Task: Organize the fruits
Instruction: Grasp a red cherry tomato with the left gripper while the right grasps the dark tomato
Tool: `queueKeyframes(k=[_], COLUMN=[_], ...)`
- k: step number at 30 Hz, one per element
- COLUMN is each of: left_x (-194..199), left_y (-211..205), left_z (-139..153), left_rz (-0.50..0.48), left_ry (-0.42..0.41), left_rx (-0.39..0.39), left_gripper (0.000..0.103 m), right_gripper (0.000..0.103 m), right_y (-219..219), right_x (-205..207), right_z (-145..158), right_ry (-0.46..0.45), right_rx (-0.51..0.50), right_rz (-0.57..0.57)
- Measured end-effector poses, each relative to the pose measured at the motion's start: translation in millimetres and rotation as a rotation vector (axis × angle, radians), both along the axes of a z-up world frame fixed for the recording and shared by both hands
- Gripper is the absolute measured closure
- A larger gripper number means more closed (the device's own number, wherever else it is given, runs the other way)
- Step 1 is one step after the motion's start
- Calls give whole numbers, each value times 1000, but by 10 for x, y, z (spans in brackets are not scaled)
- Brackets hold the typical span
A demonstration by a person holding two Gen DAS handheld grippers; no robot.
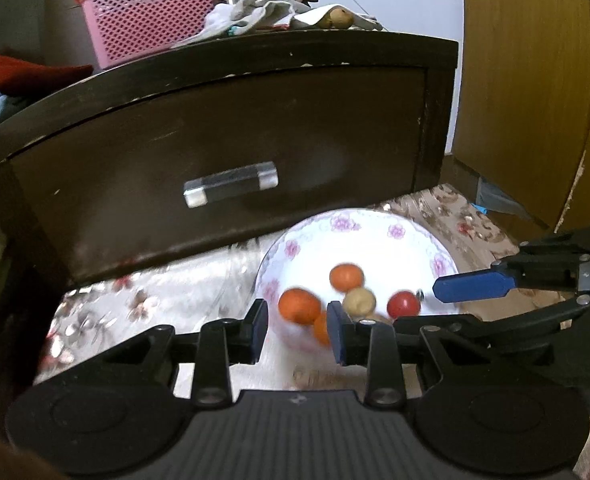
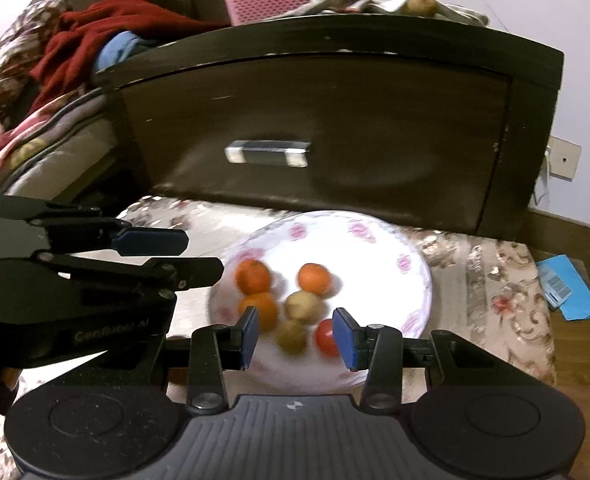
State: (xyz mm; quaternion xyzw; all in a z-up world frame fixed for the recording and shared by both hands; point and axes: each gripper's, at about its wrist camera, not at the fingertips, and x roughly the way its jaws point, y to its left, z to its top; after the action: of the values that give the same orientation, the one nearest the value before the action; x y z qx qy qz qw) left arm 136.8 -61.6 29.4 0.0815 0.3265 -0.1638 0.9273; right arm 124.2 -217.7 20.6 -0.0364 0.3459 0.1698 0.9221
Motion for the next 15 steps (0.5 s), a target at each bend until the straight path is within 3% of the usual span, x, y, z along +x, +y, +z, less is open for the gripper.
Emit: queueKeyframes(k=[9,15], left_x=[-499,-577], left_y=[429,714], left_z=[-53,-187], left_rz=[27,40], left_ry=[35,76], left_rx=[2,-2], left_gripper=[63,63], right_gripper=[64,64], right_y=[390,631], right_x=[-372,-391], right_z=[-107,-286], right_ry=[47,88], right_rx=[-7,-23], right_rz=[113,163])
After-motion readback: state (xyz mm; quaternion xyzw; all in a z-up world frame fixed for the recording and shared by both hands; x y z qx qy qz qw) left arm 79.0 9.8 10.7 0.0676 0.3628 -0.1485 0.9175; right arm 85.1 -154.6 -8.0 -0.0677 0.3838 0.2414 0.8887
